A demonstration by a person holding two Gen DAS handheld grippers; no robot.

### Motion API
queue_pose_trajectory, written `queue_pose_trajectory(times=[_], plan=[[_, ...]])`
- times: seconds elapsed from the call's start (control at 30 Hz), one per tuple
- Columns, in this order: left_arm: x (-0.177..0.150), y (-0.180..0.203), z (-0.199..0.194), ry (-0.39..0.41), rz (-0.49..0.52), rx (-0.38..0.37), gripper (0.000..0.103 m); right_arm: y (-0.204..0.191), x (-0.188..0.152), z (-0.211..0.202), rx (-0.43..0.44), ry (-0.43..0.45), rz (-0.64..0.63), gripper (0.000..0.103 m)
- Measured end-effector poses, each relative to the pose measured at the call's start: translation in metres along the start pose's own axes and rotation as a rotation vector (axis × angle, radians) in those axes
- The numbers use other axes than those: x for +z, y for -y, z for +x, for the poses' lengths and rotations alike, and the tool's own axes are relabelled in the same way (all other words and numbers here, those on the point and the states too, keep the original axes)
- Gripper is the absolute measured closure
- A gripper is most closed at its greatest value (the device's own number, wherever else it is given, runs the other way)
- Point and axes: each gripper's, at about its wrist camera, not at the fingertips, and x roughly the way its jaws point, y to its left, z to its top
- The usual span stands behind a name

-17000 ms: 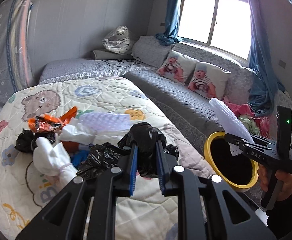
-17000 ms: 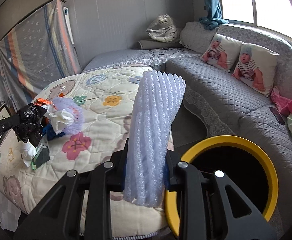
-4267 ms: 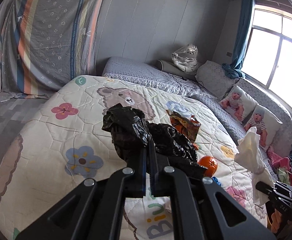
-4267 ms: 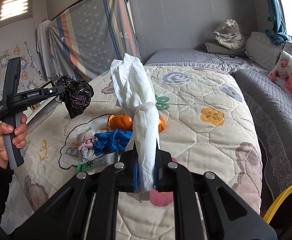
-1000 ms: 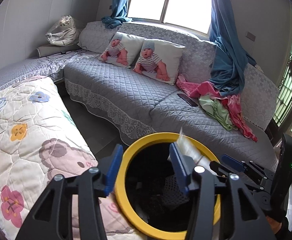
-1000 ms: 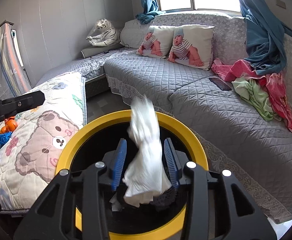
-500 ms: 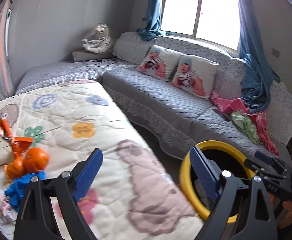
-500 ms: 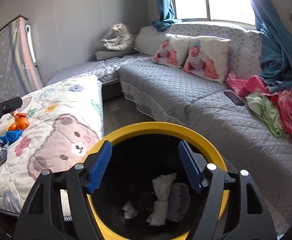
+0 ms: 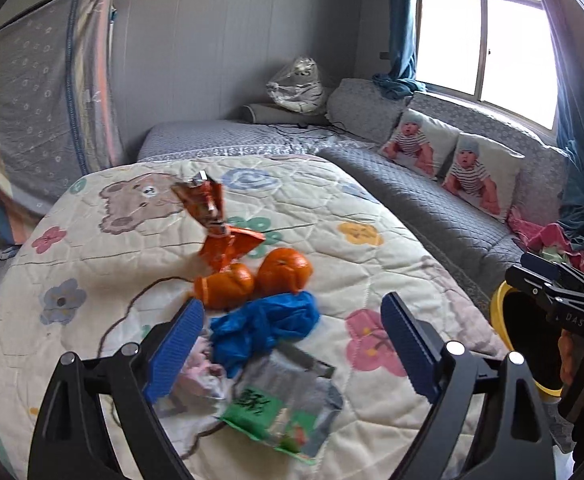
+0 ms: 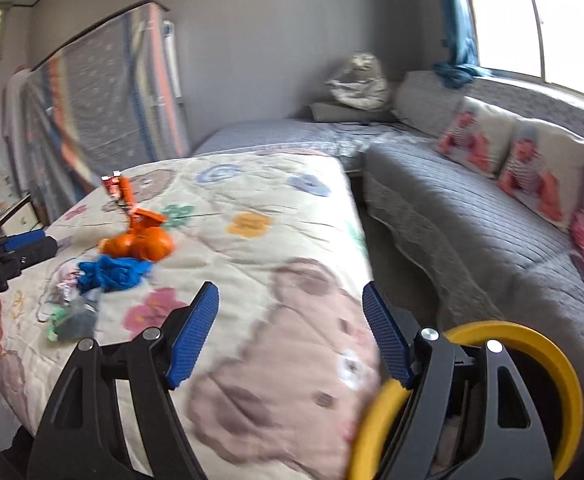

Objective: Collect trash
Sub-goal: 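Move both tools back over the trash on the bed, then grasp the orange snack wrapper with the left gripper while the right grasps an orange peel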

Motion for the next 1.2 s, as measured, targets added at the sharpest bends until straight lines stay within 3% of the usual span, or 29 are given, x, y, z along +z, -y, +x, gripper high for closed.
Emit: queue_pose_trajectory(times=[0.2, 0.4, 0.73, 1.2], plan=[[0.017, -0.057, 0.013, 0.01, -0.055, 0.035, 0.016, -0.059, 0.023, 0.049, 0.165, -0.048, -0.085, 0.032], [0.044, -0.082, 0.052, -0.02, -0.095, 0.051, 0.016, -0.095, 0.034, 0.095, 0.267, -0.123, -0.124, 0.032], [0.065, -0.088, 0.111, -0.088, -0.108, 0.063, 0.016, -0.119, 0.036, 0.156, 0.341, -0.241, -0.142, 0.032], [0.09, -0.112, 0.187, -0.219, -0.196, 0.105, 0.017, -0.127, 0.042, 0.205, 0.35, -0.345, -0.146, 0.032]])
